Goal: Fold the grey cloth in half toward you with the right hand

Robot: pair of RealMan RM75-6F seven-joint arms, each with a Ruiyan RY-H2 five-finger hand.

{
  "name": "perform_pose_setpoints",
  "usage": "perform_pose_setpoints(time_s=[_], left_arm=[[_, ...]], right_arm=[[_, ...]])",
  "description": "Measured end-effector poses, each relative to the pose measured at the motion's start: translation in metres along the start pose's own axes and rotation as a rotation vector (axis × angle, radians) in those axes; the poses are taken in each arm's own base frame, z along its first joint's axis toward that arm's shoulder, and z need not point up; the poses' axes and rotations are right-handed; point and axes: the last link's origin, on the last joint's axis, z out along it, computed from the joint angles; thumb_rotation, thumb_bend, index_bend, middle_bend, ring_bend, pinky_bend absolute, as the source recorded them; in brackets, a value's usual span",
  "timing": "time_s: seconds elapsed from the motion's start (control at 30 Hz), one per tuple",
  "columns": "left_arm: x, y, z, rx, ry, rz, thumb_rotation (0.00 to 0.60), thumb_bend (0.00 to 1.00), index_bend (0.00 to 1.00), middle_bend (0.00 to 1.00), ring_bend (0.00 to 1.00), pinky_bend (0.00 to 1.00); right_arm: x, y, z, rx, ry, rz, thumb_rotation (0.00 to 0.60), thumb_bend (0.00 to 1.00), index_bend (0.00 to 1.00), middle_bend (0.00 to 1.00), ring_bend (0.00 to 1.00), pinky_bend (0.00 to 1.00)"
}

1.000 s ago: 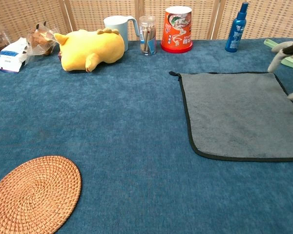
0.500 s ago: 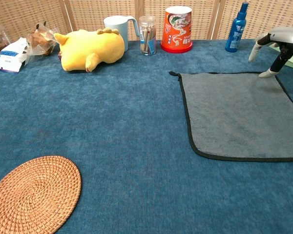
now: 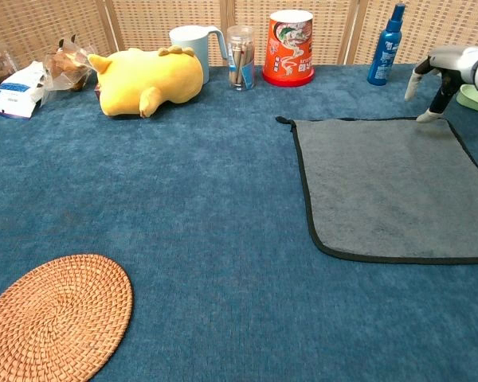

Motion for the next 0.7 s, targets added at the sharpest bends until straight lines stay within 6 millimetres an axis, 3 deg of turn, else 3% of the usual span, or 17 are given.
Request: perform_pose_setpoints(time_s=[0.43,0.7], left_arm=[[-0.001,-0.002,0.004,0.018,-0.002,0.0,0.6,0.28,0.0,0.0,0.0,0.0],[-0.002,-0.003,0.005,0.023,-0.005,0.002,0.6,0.28,0.0,0.0,0.0,0.0]], right_arm=[[-0.013,-0.02,0.011,-0.021,-0.045,-0.028,0.6,0.29,0.41,0.0,0.0,0.1],[-0.014,-0.024,0.015,-0.027,-0.05,-0.036,0.6,0.38,0.44,0.0,0.0,0.1]])
